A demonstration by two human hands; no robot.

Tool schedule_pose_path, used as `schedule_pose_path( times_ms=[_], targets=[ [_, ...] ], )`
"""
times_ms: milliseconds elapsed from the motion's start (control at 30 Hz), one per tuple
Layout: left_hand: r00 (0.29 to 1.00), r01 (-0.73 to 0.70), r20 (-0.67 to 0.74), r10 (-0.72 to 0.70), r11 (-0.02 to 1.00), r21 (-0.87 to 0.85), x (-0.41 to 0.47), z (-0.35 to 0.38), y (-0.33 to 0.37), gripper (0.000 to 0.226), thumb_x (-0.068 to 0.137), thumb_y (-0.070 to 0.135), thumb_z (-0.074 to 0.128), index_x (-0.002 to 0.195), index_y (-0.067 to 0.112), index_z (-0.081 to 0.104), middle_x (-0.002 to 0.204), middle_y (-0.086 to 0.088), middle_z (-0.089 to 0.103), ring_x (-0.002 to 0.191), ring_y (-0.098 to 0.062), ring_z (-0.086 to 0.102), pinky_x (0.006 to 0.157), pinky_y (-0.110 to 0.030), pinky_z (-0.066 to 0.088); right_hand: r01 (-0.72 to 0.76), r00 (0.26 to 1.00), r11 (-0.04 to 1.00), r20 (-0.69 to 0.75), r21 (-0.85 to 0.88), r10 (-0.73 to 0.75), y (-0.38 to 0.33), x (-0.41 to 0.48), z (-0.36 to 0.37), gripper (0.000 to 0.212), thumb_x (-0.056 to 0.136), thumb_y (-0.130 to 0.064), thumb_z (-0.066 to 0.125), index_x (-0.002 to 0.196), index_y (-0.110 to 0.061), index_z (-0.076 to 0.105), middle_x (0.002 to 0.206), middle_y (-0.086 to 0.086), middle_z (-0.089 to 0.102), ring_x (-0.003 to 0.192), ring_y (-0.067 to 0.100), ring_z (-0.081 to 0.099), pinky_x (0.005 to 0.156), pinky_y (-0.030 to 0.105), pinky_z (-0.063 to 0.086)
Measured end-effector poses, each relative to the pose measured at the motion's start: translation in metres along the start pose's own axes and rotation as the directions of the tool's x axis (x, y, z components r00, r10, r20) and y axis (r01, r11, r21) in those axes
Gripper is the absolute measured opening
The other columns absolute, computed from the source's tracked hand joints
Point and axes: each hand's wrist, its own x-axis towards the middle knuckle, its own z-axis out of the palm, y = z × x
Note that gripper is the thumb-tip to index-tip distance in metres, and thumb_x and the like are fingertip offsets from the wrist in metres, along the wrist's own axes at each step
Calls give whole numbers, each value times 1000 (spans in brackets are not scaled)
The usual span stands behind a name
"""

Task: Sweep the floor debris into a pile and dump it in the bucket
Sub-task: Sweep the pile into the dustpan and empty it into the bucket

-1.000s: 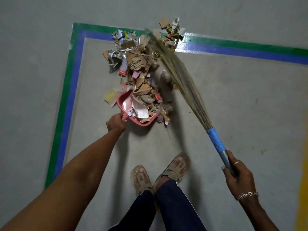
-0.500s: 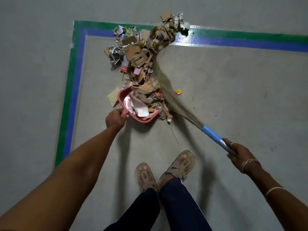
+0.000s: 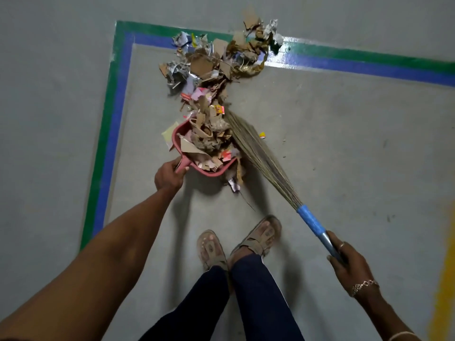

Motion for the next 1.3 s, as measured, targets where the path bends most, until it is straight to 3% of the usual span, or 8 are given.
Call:
schedule_pose_path(
  times_ms=[200, 367, 467, 567, 733, 1000, 1167, 1300],
  targets=[
    [998, -9, -64, 2, 993, -117, -58, -63, 17, 47, 89, 50, 66, 135, 37, 62, 118, -2, 73, 109, -29, 66, 81, -32, 47, -15, 998, 1000, -65, 12, 16, -61, -52, -34, 81, 80, 8, 71, 137, -44, 46, 95, 1, 62, 81, 20, 60, 72, 7, 40],
    [993, 72, -81, -88, 981, -178, -118, -138, 18, 48, 86, 49, 68, 131, 33, 65, 116, -3, 73, 107, -29, 67, 80, -32, 48, -24, 997, 1000, -70, -1, 23, -118, -103, -73, 76, 81, 5, 69, 137, -44, 50, 97, -1, 61, 85, 19, 59, 74, 4, 39],
    [987, 87, -110, -114, 971, -222, -158, -184, 17, 47, 85, 49, 68, 130, 36, 64, 113, -2, 74, 106, -28, 67, 81, -34, 49, -11, 998, 999, -66, -32, 9, -151, -136, -100, 75, 81, 1, 70, 139, -42, 50, 94, -6, 59, 82, 15, 58, 74, 23, 46],
    [983, 103, -121, -139, 958, -268, -201, -225, 14, 50, 83, 54, 64, 131, 40, 62, 112, 2, 74, 105, -25, 67, 84, -36, 53, -3, 995, 997, -98, -74, -4, -183, -166, -128, 74, 80, -2, 71, 137, -45, 52, 93, -9, 60, 82, 15, 59, 72, 29, 47],
    [976, 107, -142, -165, 932, -346, -268, -276, 2, 57, 79, 64, 57, 132, 42, 59, 112, 7, 73, 105, -23, 68, 86, -39, 56, 25, 992, 990, -119, -138, -41, -221, -217, -168, 69, 79, -8, 75, 134, -44, 56, 92, -10, 62, 81, 19, 61, 70, 30, 48],
    [944, 180, -193, -268, 907, -381, -353, -324, -6, 53, 78, 65, 61, 125, 38, 63, 101, -1, 74, 96, -31, 68, 78, -36, 54, 109, 987, 976, -97, -189, -129, -241, -274, -210, 76, 76, -7, 78, 129, -54, 50, 90, -15, 63, 79, 15, 61, 66, 27, 44],
    [875, 281, -256, -410, 862, -421, -396, -342, -13, 54, 78, 63, 66, 123, 33, 67, 110, -7, 73, 101, -36, 66, 84, -39, 53, 236, 967, 943, -35, -235, -251, -255, -265, -232, 69, 76, -6, 77, 133, -40, 59, 88, -12, 63, 79, 17, 62, 65, 29, 46],
    [786, 335, -326, -525, 805, -490, -449, -348, -9, 49, 83, 52, 72, 125, 27, 68, 114, -11, 72, 105, -39, 65, 87, -39, 52, 363, 930, 889, 46, -279, -365, -267, -242, -256, 68, 76, -10, 76, 133, -44, 58, 86, -10, 64, 77, 16, 62, 65, 32, 50]
  ],
)
